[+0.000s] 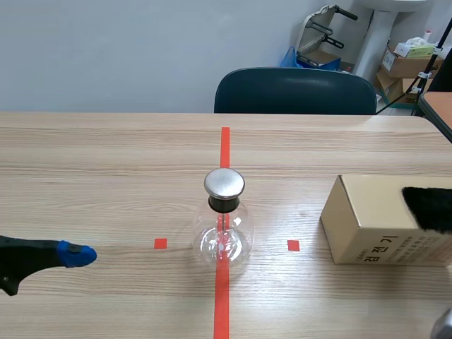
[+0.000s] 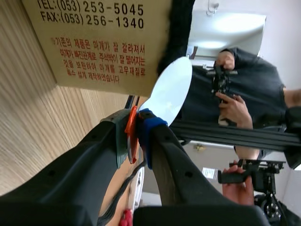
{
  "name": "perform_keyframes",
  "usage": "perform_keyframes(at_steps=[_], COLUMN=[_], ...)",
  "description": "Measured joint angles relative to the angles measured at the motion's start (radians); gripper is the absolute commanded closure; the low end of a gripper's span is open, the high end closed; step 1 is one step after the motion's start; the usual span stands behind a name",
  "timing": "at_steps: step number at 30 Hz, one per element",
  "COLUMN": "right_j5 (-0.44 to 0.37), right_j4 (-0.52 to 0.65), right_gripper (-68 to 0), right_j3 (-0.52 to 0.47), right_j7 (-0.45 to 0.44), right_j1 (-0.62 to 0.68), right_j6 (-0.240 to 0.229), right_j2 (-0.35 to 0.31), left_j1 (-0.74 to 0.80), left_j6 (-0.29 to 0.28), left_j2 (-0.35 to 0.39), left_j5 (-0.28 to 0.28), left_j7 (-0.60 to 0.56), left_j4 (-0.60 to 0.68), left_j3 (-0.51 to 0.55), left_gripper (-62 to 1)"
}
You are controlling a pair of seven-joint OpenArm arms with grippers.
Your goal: Do the electroscope experiment
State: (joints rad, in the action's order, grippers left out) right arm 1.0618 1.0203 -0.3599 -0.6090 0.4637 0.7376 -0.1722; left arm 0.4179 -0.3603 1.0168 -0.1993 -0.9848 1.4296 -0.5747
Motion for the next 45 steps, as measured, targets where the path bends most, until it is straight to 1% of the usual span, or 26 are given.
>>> perform_keyframes(at_steps=[1,2,4,5,6,8,11,12,13,15,18,20,22,23,26,27,29,30,33,34,35,37,40,42,43,45], right_j5=[0.0,0.0,0.006,0.014,0.016,0.015,-0.012,-0.018,-0.019,-0.018,-0.011,-0.002,0.0,-0.001,-0.016,-0.016,-0.012,-0.005,0.014,0.016,0.015,0.015,0.006,0.0,0.001,0.003], right_j4=[0.0,0.0,0.003,0.006,0.008,0.008,0.008,0.008,0.008,0.008,0.023,0.039,0.042,0.042,0.042,0.042,0.042,0.042,0.042,0.042,0.042,0.042,0.042,0.042,0.042,0.042], right_gripper=[-1.8,-1.8,-1.8,-1.8,-1.8,-1.8,-1.8,-1.8,-1.8,-1.8,-1.8,-1.8,-1.8,-1.8,-1.8,-1.8,-1.8,-1.8,-1.8,-1.8,-1.8,-1.8,-1.8,-1.8,-1.8,-1.8], right_j3=[0.0,0.0,0.0,0.002,0.002,0.005,0.006,0.006,0.002,0.0,0.0,0.002,0.003,0.003,0.003,0.002,0.001,0.001,0.002,0.002,0.003,0.003,0.004,0.002,0.001,0.001], right_j7=[-0.033,-0.094,-0.251,-0.302,-0.327,-0.273,-0.066,-0.014,0.011,-0.033,-0.24,-0.304,-0.251,-0.194,0.028,0.062,0.041,-0.007,-0.225,-0.262,-0.262,-0.208,0.001,0.061,0.046,-0.065], right_j1=[0.0,0.0,-0.001,-0.001,-0.001,0.0,0.0,0.0,0.0,0.0,0.0,0.0,0.0,0.0,0.003,0.003,0.011,0.014,0.014,0.014,0.014,0.014,0.016,0.016,0.016,0.016], right_j6=[0.0,0.001,0.003,0.003,0.003,0.002,0.001,0.003,0.001,0.0,0.0,0.0,0.0,-0.001,-0.001,-0.003,-0.004,-0.005,0.0,0.0,0.0,0.0,-0.001,-0.001,-0.001,0.0], right_j2=[-0.002,-0.003,-0.005,-0.005,-0.002,0.001,0.0,0.0,-0.002,-0.005,-0.005,-0.003,0.0,0.001,0.007,0.006,0.005,0.006,0.006,0.006,0.009,0.012,0.016,0.014,0.014,0.014], left_j1=[0.0,0.0,0.0,0.0,0.0,0.0,0.0,0.0,0.0,0.0,0.0,0.0,0.0,0.0,0.0,0.0,0.0,0.0,0.0,0.0,0.0,0.0,0.0,0.0,0.0,0.0], left_j6=[0.0,0.0,0.0,0.0,0.0,0.0,0.0,0.0,0.0,0.0,0.0,0.0,0.0,0.0,0.0,0.0,0.0,0.0,0.0,0.0,0.0,0.0,0.0,0.0,0.0,0.0], left_j2=[0.0,0.0,0.0,0.0,0.0,0.0,0.0,0.0,0.0,0.0,0.0,0.0,-0.001,-0.001,-0.01,-0.014,-0.018,-0.019,-0.019,-0.019,-0.019,-0.019,-0.019,-0.019,-0.019,-0.019], left_j5=[0.0,0.0,0.0,0.0,0.0,0.0,0.0,0.0,0.0,0.0,0.0,0.0,0.0,0.0,0.0,0.0,0.0,0.0,0.0,0.0,0.0,0.0,0.0,0.0,0.0,0.001], left_j7=[0.0,0.0,0.0,0.0,0.0,0.0,0.0,0.0,0.0,0.0,0.0,0.0,0.0,0.0,0.001,0.005,0.007,0.007,0.008,0.008,0.008,0.008,0.017,0.015,0.015,0.015], left_j4=[0.0,0.0,0.0,0.0,0.0,0.0,0.0,0.0,0.0,0.0,0.0,0.0,0.0,0.0,0.0,0.0,0.0,0.0,0.0,0.0,0.0,0.0,0.0,0.0,0.0,0.0], left_j3=[0.0,0.0,0.0,0.0,0.0,0.0,0.0,0.0,0.0,0.0,0.0,0.0,0.0,0.0,0.0,0.0,0.0,0.0,0.0,0.0,0.0,0.0,0.0,0.0,0.0,0.0], left_gripper=[-58.7,-58.7,-58.7,-58.7,-58.7,-58.7,-58.7,-58.7,-58.7,-58.7,-58.7,-58.7,-58.7,-58.7,-58.7,-58.7,-58.7,-58.7,-58.7,-58.7,-58.7,-58.7,-58.7,-58.7,-58.7,-58.7])
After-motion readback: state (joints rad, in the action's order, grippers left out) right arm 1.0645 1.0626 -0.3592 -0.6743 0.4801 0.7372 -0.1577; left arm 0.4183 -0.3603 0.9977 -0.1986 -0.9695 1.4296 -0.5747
